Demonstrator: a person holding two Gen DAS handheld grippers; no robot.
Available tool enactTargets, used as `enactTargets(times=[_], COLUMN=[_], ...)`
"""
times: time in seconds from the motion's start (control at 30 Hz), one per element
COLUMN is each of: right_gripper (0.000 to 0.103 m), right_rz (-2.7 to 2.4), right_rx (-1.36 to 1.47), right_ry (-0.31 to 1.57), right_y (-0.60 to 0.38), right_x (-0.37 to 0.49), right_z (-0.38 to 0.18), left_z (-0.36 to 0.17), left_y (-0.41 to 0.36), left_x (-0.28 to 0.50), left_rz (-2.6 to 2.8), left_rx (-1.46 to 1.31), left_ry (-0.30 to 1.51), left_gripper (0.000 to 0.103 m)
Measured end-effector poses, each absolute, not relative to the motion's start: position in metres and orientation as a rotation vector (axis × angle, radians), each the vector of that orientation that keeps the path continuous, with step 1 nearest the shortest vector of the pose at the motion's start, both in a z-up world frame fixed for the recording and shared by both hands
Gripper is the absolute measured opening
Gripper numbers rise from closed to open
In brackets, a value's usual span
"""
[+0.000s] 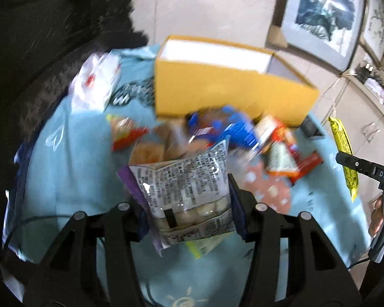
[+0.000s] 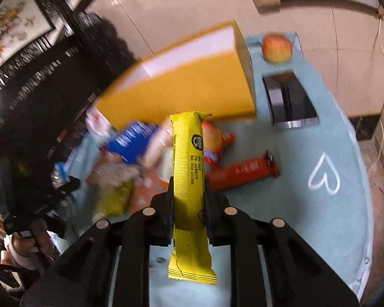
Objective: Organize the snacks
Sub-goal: 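Drop rice-cake bag from left tool while right tool drops yellow bar into box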
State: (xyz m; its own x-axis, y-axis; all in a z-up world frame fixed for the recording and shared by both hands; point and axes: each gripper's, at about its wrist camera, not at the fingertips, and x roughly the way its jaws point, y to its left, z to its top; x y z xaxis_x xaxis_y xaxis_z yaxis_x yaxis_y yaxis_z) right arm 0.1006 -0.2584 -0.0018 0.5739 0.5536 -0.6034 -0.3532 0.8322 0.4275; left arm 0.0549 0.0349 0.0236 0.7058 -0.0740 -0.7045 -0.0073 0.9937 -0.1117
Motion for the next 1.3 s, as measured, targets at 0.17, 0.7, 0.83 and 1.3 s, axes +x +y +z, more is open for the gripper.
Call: enactTargets(times=[0.17, 0.7, 0.83, 1.3], right_gripper=[0.019, 0.019, 0.019, 0.059], right_rz=[0.579, 0.414, 0.364, 0.376], right_rx=[0.256, 0.060, 0.050, 0.180], right_ry=[0.625, 0.440, 0.505, 0.538], right_y=[-0.246, -0.188, -0.182, -0.218], right_x=[0.096, 0.213, 0.253, 0.231], right_z=[0.053, 0.096, 0.075, 0.057], left_z=[0.081, 0.100, 0.073, 0.071], left_y=[0.005, -0.030, -0.024, -0.018], left_x=[0.074, 0.248, 0.280, 0.250], left_rz=[-0.090, -0.034, -0.024, 0.014], left_rx=[-0.043, -0.071, -0.083, -0.059], left_ry=[0.662, 0.688, 0.746, 0.762], left_gripper=[0.052, 0.052, 0.052, 0.094])
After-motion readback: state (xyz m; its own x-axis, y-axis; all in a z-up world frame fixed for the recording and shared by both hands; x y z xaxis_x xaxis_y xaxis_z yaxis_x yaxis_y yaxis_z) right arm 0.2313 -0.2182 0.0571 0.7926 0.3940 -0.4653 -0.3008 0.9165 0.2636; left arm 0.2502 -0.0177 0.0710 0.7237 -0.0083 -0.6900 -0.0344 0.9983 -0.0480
